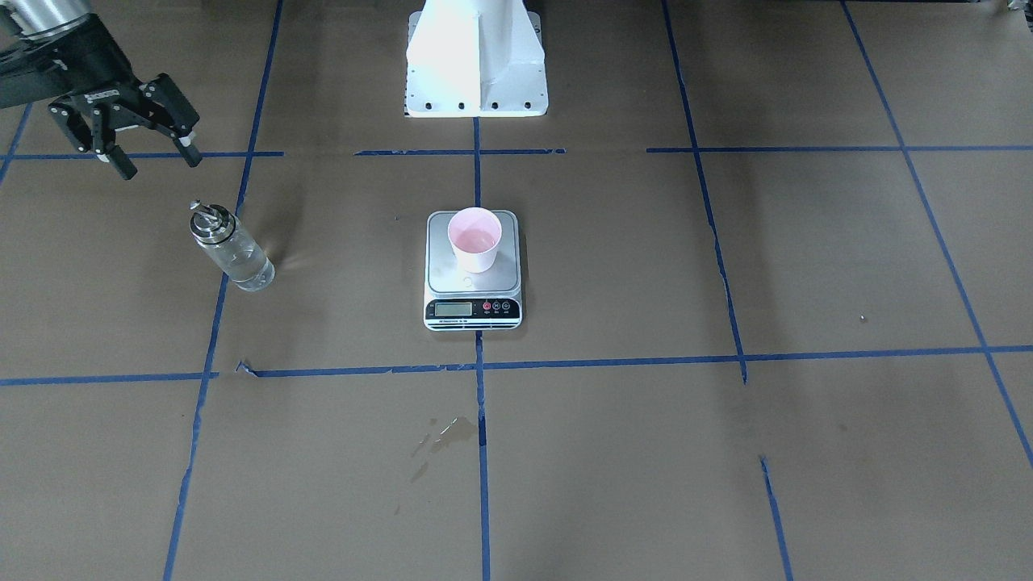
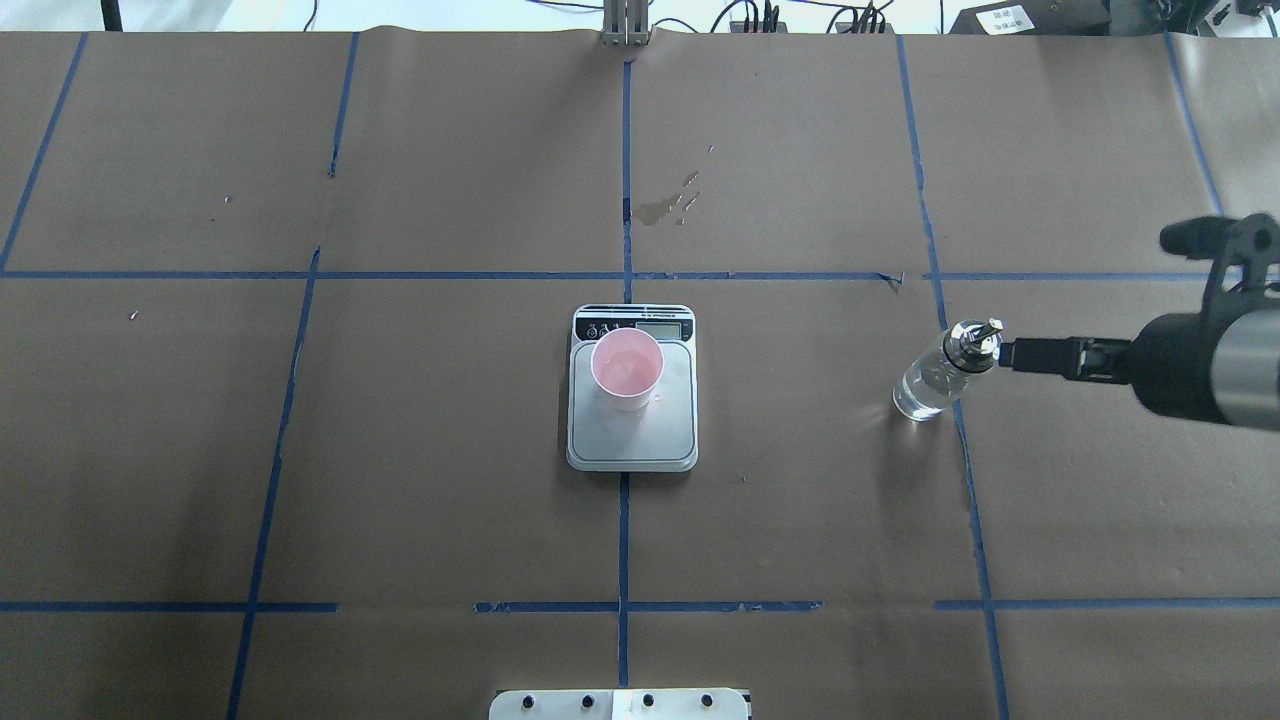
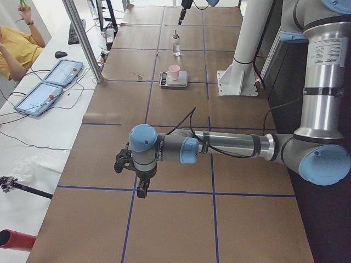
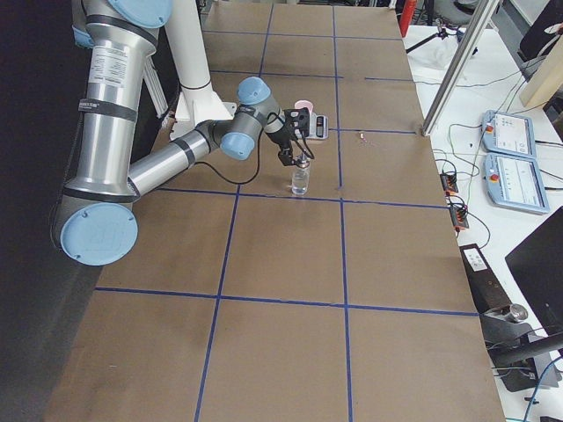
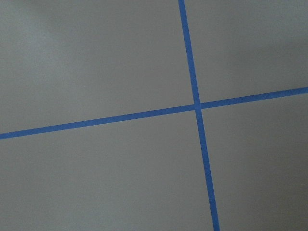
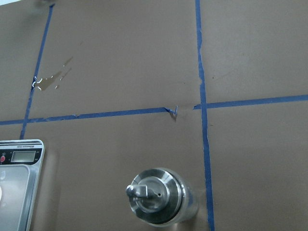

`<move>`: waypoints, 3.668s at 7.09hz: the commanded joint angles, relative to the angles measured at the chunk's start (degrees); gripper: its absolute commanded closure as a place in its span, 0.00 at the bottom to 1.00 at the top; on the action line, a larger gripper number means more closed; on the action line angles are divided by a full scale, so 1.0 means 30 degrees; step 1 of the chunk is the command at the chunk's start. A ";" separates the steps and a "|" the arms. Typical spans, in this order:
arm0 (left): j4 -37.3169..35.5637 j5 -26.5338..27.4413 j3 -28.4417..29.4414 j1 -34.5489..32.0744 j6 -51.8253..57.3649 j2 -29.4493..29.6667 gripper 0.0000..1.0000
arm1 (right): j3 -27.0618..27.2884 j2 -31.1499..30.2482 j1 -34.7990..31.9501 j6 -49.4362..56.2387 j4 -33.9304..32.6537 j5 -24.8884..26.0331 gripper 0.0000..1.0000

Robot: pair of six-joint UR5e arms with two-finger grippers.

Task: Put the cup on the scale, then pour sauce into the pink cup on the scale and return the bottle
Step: 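Reach the right gripper to the glass sauce bottle and grasp it, then lift the glass bottle with the right gripper and move it toward the scale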

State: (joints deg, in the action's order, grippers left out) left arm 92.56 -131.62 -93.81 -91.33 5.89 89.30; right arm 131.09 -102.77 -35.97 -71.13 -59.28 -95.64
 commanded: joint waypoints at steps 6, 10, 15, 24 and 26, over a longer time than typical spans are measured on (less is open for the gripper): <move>0.0025 -0.0305 -0.0020 0.0034 0.0000 0.0028 0.00 | -0.6193 0.0740 0.8209 -0.2219 0.3351 1.3305 0.00; 0.0025 -0.0453 -0.0049 0.0064 0.0000 0.0087 0.00 | -0.6461 0.1591 0.7247 -0.0639 0.3353 1.3599 0.00; 0.0025 -0.0658 -0.0020 0.0093 -0.0029 0.0204 0.00 | -0.7135 0.2965 0.5868 0.0828 0.3324 1.3424 0.00; 0.0025 -0.0629 0.0010 0.0093 -0.0029 0.0233 0.00 | -0.6876 0.2998 0.5691 0.1062 0.3500 1.4508 1.00; 0.0025 -0.0658 -0.0019 0.0093 -0.0029 0.0233 0.00 | -0.6057 0.3114 0.5251 0.7777 0.3500 1.4566 1.00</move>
State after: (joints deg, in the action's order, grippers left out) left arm 92.64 -133.56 -93.79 -91.05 5.80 89.99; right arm 111.19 -93.59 -19.64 -57.85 -48.73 -52.06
